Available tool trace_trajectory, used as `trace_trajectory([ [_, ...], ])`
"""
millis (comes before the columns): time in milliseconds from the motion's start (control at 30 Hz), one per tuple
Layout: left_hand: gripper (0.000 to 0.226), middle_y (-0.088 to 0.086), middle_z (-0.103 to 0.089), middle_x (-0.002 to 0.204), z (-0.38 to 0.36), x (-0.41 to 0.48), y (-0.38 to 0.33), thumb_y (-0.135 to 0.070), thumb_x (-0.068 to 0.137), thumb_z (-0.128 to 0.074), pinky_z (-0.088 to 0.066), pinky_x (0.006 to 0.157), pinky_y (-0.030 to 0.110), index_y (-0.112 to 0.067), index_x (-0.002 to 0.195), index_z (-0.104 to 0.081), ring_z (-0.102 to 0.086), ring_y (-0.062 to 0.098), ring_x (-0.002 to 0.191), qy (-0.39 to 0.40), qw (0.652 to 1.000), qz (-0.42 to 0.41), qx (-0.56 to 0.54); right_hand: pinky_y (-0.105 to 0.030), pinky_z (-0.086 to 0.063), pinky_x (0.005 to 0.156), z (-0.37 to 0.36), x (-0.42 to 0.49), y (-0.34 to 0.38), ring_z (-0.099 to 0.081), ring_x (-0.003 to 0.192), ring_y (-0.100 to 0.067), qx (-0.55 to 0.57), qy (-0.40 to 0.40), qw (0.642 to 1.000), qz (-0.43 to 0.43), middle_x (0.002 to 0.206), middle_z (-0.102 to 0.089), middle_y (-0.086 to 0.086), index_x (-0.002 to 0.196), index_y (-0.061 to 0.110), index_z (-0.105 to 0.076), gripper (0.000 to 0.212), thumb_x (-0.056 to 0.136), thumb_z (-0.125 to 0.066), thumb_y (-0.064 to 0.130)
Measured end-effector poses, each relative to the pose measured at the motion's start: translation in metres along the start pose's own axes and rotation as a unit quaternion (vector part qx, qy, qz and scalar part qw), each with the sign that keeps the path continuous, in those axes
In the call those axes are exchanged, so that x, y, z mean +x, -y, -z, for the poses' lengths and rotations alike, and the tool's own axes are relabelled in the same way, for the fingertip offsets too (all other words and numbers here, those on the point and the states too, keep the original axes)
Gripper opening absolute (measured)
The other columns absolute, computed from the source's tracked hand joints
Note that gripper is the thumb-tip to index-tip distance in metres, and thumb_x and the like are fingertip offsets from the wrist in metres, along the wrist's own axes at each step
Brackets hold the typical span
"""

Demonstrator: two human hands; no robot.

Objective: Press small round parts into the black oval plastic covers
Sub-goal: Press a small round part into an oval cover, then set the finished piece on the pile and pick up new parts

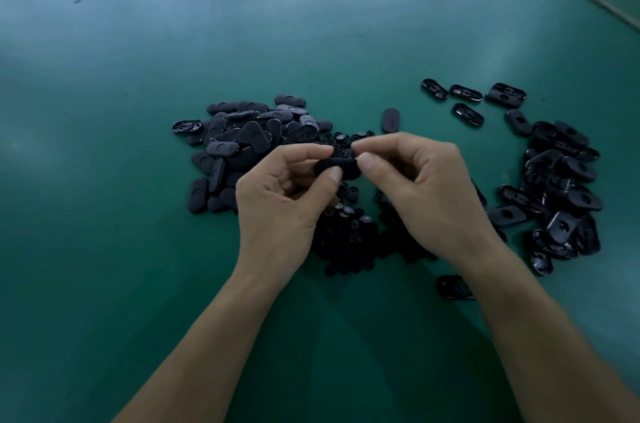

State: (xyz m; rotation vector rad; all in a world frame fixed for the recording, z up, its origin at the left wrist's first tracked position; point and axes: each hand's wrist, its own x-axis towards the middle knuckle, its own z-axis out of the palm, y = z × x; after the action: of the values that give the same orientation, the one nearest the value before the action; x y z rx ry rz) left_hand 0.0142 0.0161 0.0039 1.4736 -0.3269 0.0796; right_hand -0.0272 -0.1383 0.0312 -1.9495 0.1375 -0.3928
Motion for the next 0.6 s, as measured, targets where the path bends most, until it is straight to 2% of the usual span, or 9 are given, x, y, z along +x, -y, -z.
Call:
trace_trajectory([
  [100,0.021,-0.002,-0.072,0.082,0.0,0.002,0.002,-0.001,0.089,-0.071,-0.058,0.066,0.026,-0.02,0.098,-0.072,-0.068,0.01,0.069,-0.035,0.999,0.003,-0.017,-0.009,-0.05,0.075,0.009,0.01,0.001,-0.065,0.087,0.004,-0.059,-0.044,0.997,-0.02,0.095,-0.07,0.019,0.109,0.025,-0.073,0.017,0.095,-0.065,0.019],
  [167,0.021,-0.002,-0.074,0.089,0.0,0.003,0.003,-0.005,0.09,-0.069,-0.06,0.071,0.03,-0.017,0.107,-0.07,-0.07,0.01,0.075,-0.06,0.998,0.012,-0.02,-0.007,-0.046,0.079,0.017,0.019,-0.001,-0.061,0.093,0.004,-0.132,-0.062,0.988,-0.044,0.107,-0.066,0.013,0.113,0.024,-0.071,0.021,0.097,-0.06,0.016],
  [267,0.035,-0.004,-0.073,0.102,0.0,0.004,0.004,-0.015,0.088,-0.071,-0.06,0.084,0.037,-0.019,0.122,-0.063,-0.07,0.013,0.092,-0.09,0.996,0.019,-0.012,-0.032,-0.038,0.108,0.028,0.034,-0.008,-0.049,0.125,-0.018,-0.29,-0.051,0.953,-0.073,0.135,-0.054,-0.001,0.127,0.021,-0.063,0.031,0.099,-0.053,0.013],
  [400,0.064,0.004,-0.061,0.13,0.0,0.004,0.005,-0.021,0.083,-0.073,-0.054,0.086,0.021,-0.017,0.142,-0.048,-0.063,0.009,0.111,-0.109,0.993,0.035,-0.003,-0.047,-0.029,0.113,0.04,0.05,-0.018,-0.03,0.14,-0.033,-0.415,-0.022,0.896,-0.158,0.156,-0.034,-0.006,0.144,0.023,-0.048,0.048,0.097,-0.049,0.01],
  [467,0.072,0.006,-0.055,0.139,0.0,0.005,0.006,-0.022,0.082,-0.072,-0.053,0.085,0.016,-0.015,0.147,-0.042,-0.061,0.007,0.114,-0.109,0.993,0.04,0.002,-0.051,-0.029,0.113,0.046,0.053,-0.023,-0.03,0.141,-0.036,-0.443,-0.014,0.876,-0.189,0.157,-0.033,-0.007,0.147,0.024,-0.044,0.051,0.097,-0.048,0.012],
  [600,0.075,-0.005,-0.044,0.145,0.001,0.005,0.007,-0.025,0.083,-0.071,-0.053,0.085,0.017,-0.016,0.15,-0.037,-0.06,0.0,0.114,-0.106,0.993,0.046,0.021,-0.051,-0.042,0.104,0.053,0.054,-0.029,-0.043,0.127,-0.04,-0.451,-0.031,0.87,-0.197,0.138,-0.053,-0.013,0.139,0.021,-0.054,0.045,0.096,-0.048,0.009],
])
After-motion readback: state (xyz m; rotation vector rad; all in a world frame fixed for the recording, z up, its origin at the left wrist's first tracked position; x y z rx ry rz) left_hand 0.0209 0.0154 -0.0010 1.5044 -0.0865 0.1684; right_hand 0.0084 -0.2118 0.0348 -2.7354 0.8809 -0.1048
